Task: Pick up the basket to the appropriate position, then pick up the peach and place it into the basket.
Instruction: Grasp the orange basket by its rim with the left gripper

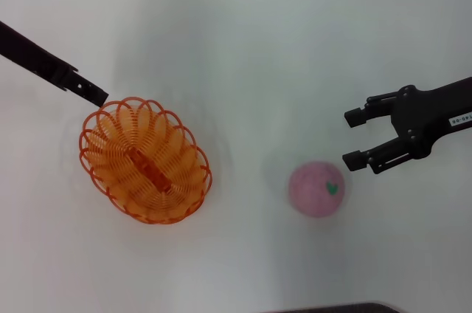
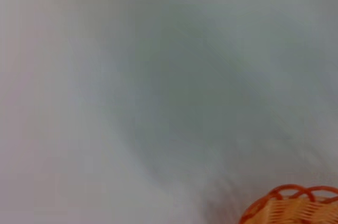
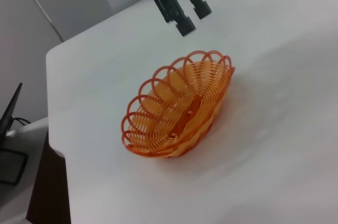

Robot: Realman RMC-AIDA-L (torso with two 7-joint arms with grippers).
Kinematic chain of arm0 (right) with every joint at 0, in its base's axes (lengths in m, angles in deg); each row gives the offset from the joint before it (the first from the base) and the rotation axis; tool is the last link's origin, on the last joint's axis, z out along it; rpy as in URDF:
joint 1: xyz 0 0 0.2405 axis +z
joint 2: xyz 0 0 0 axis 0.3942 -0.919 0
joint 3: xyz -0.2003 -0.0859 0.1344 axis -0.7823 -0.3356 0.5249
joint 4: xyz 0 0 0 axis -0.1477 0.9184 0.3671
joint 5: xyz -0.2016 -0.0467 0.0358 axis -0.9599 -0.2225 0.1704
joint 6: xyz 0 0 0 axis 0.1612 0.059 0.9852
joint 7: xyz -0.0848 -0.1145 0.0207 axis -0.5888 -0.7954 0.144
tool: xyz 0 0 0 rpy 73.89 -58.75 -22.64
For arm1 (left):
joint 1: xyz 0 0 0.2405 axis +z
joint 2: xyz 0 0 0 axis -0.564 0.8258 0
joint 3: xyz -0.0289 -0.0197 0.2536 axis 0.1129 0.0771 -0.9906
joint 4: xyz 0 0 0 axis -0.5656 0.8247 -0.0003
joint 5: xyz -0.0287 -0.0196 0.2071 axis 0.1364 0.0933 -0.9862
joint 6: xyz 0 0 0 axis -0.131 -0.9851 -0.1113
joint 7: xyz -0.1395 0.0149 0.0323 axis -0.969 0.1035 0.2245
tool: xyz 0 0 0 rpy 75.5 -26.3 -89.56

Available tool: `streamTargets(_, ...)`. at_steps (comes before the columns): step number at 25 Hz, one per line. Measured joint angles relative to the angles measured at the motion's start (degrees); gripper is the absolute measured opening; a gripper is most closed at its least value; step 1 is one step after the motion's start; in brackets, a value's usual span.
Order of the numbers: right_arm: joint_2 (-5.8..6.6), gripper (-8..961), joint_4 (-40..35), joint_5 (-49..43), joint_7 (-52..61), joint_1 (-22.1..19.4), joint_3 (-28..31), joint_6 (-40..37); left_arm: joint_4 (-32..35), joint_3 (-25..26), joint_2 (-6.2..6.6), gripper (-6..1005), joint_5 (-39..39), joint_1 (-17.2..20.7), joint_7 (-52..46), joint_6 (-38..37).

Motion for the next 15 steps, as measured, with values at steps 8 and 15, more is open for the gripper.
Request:
streamTargets(8,-0.21,937,0.01,0.01,-0.24,-0.06,0.12,0.03,-4.29,-3.11,-1.86,785,-2.58,-0.77,-0.13,5.23)
streamTargets(15,-0.47,937,0.01,0.01,-0.48,-0.08,0.1,0.1,-11.01,-4.84,-2.21,785,-4.51,-2.2,-0.39,10.0)
